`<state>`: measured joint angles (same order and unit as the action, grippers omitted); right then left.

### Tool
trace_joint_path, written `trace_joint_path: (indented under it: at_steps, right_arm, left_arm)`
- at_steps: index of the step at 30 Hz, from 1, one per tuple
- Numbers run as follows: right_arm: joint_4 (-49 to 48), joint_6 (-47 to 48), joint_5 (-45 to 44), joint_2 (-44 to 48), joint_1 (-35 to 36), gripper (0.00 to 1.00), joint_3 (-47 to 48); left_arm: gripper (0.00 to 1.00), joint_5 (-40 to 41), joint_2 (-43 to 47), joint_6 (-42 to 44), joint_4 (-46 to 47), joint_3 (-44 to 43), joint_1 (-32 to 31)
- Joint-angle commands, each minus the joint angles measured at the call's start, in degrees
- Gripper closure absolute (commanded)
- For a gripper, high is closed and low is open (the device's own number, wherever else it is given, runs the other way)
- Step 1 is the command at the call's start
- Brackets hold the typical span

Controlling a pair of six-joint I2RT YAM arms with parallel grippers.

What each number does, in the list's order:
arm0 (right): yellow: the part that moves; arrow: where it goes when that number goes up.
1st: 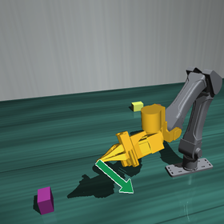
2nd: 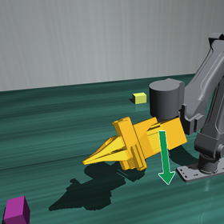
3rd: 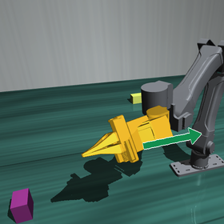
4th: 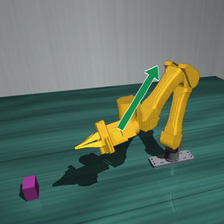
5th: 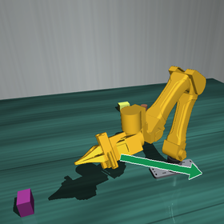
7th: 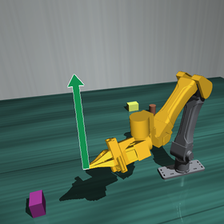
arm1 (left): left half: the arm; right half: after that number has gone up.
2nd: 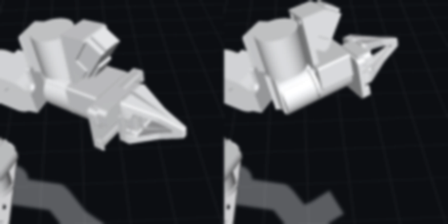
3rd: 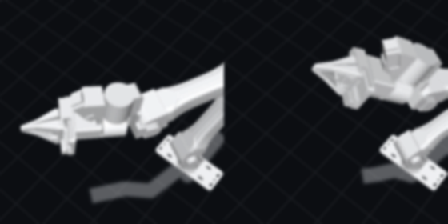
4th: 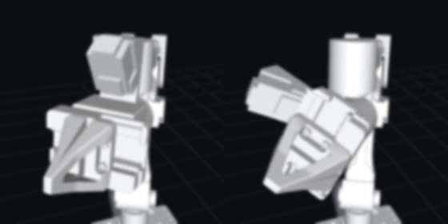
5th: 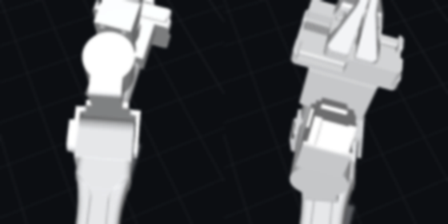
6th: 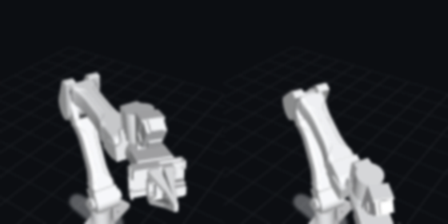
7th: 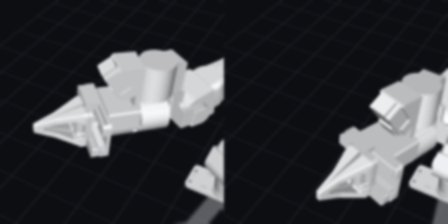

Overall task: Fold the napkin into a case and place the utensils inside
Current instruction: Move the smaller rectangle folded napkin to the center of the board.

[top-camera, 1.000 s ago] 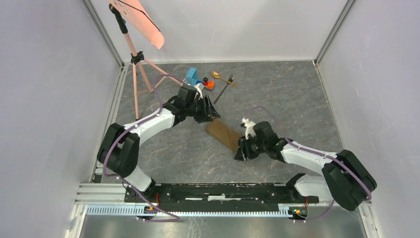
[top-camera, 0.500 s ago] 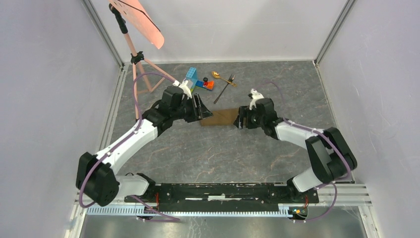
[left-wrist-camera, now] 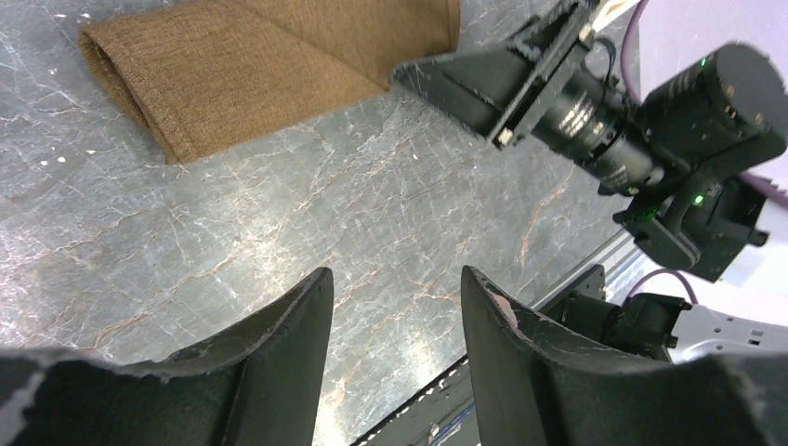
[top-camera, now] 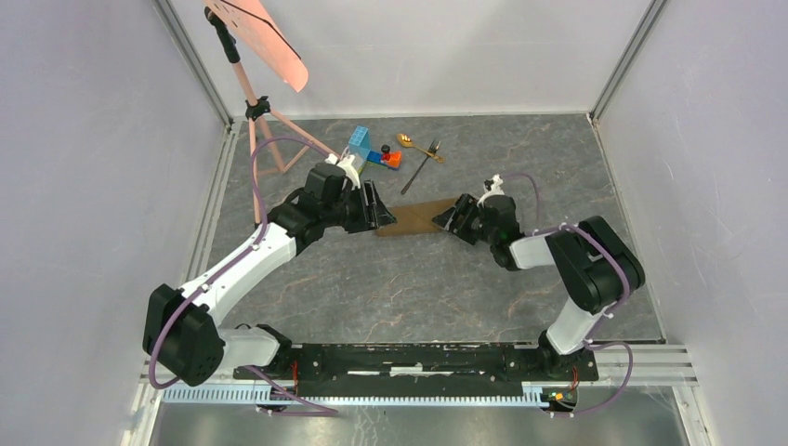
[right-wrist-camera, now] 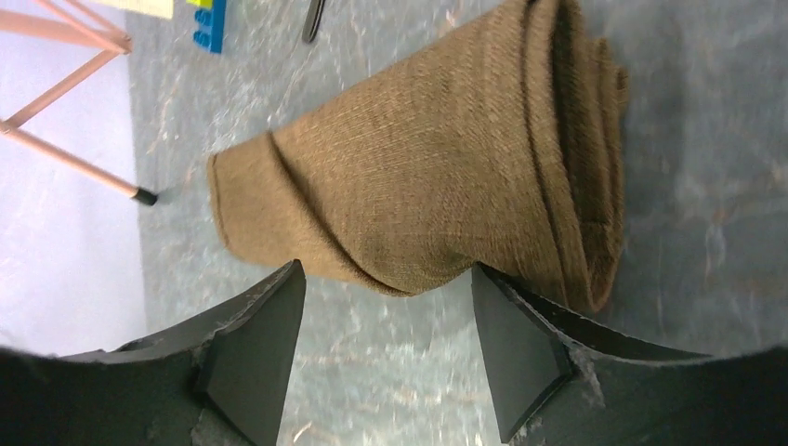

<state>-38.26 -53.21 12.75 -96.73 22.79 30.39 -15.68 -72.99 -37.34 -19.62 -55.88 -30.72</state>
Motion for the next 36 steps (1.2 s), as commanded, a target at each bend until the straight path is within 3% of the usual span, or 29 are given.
trace_joint_path:
  at_steps: [1,8,15,20,23,27,29,32,36]
  right_arm:
    - [7.7,7.3,-5.8,-3.5,-0.2,0.28,6.3]
    - [11.2,14.8,-6.5,-8.5,-0.3,0.38,13.6]
    - [10.3,17.6,0.8,-15.3,0.1,0.61,20.4]
    - [10.2,16.8,1.4,-17.0,3.5,0.76,22.1]
    - [7.4,9.8,-1.9,-15.6,7.5,0.77,18.3]
    - [-8.0,-7.8,-9.8,-14.4,14.6,0.77,8.7]
    - [-11.5,-12.0,-11.9,-16.0,18.7,0.74,9.9]
    - [-13.9,-13.1,-10.0,-18.6,24.7,0.70,15.6]
    - [-12.6,-11.0,-6.9,-18.7,29.0,0.52,18.5]
  left_arm:
    - [0.40,-1.0,1.9,3.8,-1.2,-1.8,0.0]
    - [0.39,-0.1,2.2,4.3,-2.3,-2.3,0.0]
    - [0.39,0.5,2.9,3.9,-2.4,-1.8,0.0]
    - [0.39,1.0,3.6,3.9,-2.9,-1.5,0.1]
    - [0.39,2.1,4.0,3.8,-3.6,-1.3,0.0]
    - [0.39,4.5,5.1,3.4,-3.9,-0.5,0.0]
    - [0.39,7.4,6.0,2.9,-5.0,0.2,0.1]
    - [0.36,14.6,8.6,0.4,-6.8,2.1,0.9]
    - [0.30,19.8,14.4,-2.3,-7.8,5.4,3.6]
